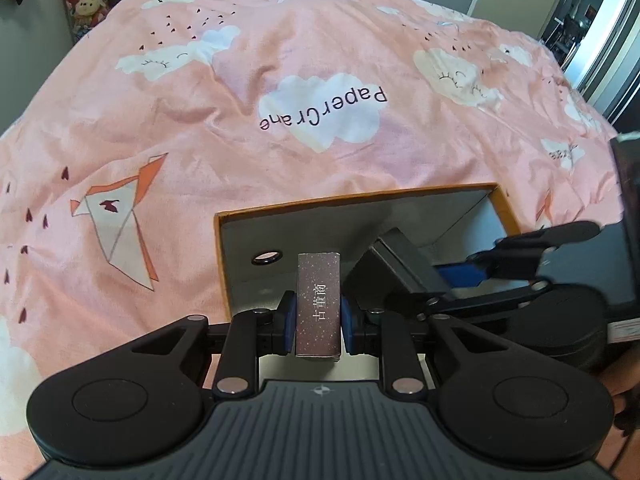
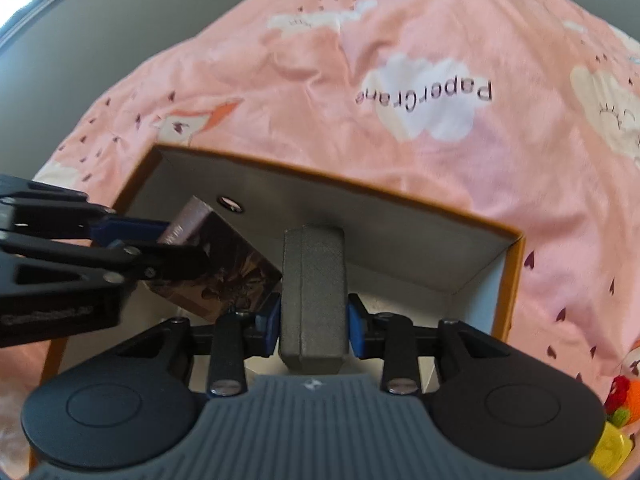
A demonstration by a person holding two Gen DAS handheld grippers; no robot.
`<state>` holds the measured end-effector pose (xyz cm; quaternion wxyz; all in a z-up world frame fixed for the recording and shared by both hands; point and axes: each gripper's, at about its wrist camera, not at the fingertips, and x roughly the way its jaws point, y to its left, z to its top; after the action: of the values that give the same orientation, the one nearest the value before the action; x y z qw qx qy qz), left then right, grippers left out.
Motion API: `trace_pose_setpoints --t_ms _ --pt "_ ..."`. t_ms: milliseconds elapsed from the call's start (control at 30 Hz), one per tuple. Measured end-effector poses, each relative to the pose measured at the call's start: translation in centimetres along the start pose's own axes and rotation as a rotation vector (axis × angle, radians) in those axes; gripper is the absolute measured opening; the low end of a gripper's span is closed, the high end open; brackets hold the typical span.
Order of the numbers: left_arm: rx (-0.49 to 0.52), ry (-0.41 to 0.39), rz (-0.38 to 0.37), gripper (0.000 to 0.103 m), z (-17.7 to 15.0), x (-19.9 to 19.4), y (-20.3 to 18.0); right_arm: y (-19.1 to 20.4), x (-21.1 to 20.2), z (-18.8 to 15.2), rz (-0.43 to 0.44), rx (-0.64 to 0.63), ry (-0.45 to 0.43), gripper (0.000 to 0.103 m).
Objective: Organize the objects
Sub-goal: 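Open the right gripper over the open box while the left gripper holds the card, then lower the picture card into the open box and open the left gripper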
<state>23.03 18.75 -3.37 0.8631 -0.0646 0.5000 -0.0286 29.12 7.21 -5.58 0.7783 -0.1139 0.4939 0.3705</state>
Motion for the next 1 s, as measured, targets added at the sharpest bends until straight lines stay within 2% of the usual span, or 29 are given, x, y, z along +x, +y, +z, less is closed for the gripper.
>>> trace_pose_setpoints --t_ms 167,300,333,433,500,600,667,767,833,1000 --pt "0.012 -0.012 0.009 0.025 -0.2 0.0 -0.4 0.0 -0.5 0.2 -0.028 -0.049 0.008 0.038" --pt "-0.012 -0.015 -0.010 0.025 -0.4 0.0 -0.4 0.7 -1.7 0.5 -0.081 -0.159 -0.009 0.049" --pt "-0.018 -0.016 -0.010 0.025 -0.5 0.0 -0.4 0.9 -2.0 0.6 -0.102 -0.187 -0.012 0.049" --pt "-0.038 -0.028 0.002 0.025 -0.6 0.1 -0.7 1.0 -2.0 0.5 -0.148 -0.267 0.004 0.041" --pt "-0.060 -0.034 -0.001 0.025 -0.7 0.1 -0.7 1.0 -1.8 0.4 -0.173 -0.305 0.038 0.028" --pt "-0.057 -0.033 0.013 0.025 -0.6 0.2 -1.0 1.1 -1.6 0.0 -0.223 -0.368 0.075 0.029" --pt "-0.027 -0.021 0.010 0.025 -0.4 0.2 -1.3 0.9 -2.1 -0.1 -0.222 -0.383 0.068 0.029" --pt "0.052 0.028 -0.042 0.025 0.0 0.1 -1.7 0.4 -3.0 0.0 -0.227 -0.375 0.036 0.029" --pt "0.153 0.070 -0.073 0.025 0.2 0.1 -2.5 0.0 -3.4 0.1 -0.226 -0.367 0.018 0.029" --pt "0.430 0.150 -0.029 0.025 0.8 0.9 -4.9 0.0 -3.6 -0.4 -0.200 -0.405 0.008 0.029"
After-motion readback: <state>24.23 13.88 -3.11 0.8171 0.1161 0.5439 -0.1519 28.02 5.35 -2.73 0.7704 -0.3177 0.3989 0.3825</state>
